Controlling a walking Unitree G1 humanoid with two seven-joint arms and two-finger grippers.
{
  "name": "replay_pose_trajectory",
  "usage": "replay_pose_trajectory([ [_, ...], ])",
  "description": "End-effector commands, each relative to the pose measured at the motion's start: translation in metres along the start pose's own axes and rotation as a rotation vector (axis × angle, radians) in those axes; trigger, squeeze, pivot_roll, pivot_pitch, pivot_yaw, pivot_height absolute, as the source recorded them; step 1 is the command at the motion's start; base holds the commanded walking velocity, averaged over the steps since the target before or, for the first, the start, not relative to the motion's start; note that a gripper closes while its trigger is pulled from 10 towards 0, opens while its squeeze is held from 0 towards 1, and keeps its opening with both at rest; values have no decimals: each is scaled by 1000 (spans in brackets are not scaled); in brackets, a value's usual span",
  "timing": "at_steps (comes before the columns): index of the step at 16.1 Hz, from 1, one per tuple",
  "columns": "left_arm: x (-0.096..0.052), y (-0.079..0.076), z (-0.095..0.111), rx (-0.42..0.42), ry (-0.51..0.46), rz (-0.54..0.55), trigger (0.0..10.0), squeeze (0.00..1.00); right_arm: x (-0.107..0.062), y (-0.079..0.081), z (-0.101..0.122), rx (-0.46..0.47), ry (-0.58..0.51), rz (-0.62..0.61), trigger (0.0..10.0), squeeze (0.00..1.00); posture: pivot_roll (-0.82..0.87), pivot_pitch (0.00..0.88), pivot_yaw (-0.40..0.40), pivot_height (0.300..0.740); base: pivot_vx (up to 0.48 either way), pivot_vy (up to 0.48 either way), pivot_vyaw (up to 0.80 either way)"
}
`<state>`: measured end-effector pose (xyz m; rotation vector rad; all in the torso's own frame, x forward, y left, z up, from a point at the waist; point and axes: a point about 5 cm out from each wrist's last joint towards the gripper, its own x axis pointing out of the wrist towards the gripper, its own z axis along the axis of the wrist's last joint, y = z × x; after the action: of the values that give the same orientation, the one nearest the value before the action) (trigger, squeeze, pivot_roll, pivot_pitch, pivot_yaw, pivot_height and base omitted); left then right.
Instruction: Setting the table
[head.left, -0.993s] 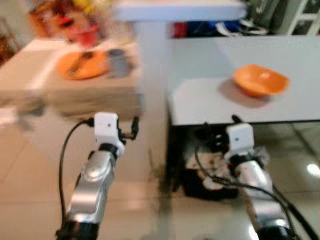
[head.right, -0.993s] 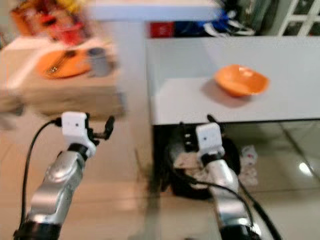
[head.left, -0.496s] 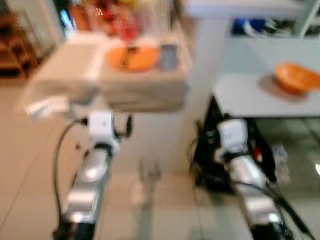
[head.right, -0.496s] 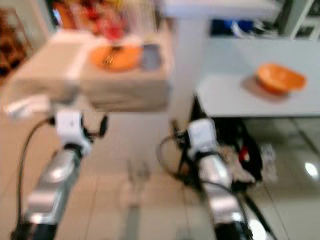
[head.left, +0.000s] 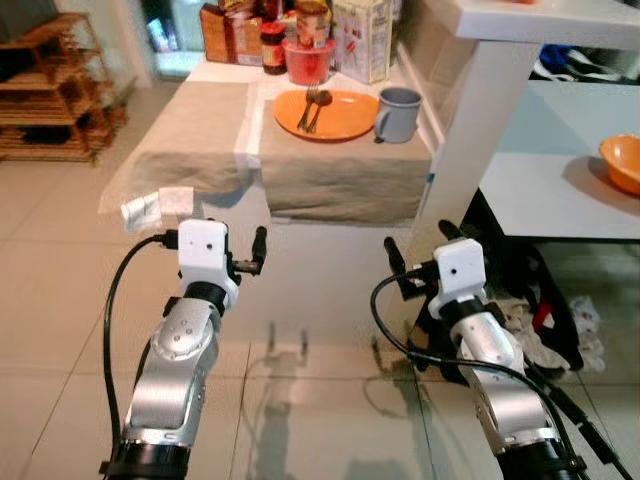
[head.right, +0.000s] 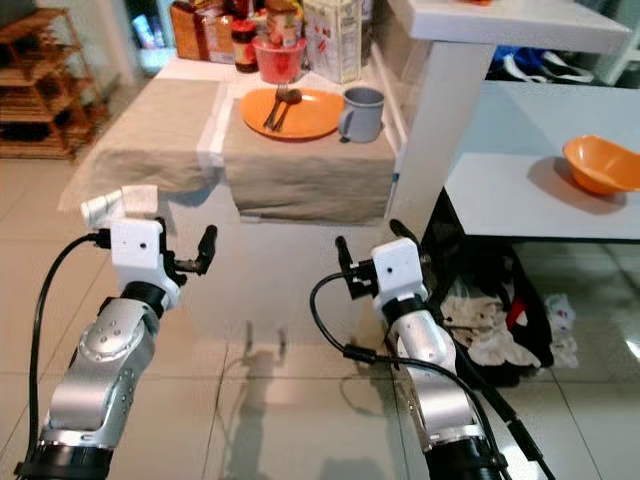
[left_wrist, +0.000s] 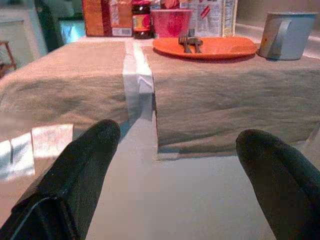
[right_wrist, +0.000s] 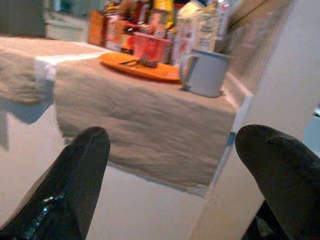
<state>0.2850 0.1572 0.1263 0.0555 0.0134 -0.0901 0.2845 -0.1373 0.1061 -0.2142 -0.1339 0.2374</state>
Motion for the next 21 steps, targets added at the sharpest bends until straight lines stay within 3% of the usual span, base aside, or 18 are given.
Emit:
replay_pose_trajectory([
  [1,1,-7,6,6,-23,-33,10000,0,-1,-7,2,-8,-10,-25,10000,0,-46,0,25,740,375,300,0],
  [7,6,-10,12,33,-37,-66,10000,0,2,-8,2,-15,-12,-38,10000,0,-49,0,32,740,387,283,0],
  [15,11,-16,26,58,-92,-120,10000,0,9,-8,8,-31,-30,-38,10000,0,-49,0,37,740,443,0,0],
  [21,13,-15,30,67,-115,-94,10000,0,7,-7,12,-39,-63,-37,10000,0,-59,0,35,740,0,0,-533],
])
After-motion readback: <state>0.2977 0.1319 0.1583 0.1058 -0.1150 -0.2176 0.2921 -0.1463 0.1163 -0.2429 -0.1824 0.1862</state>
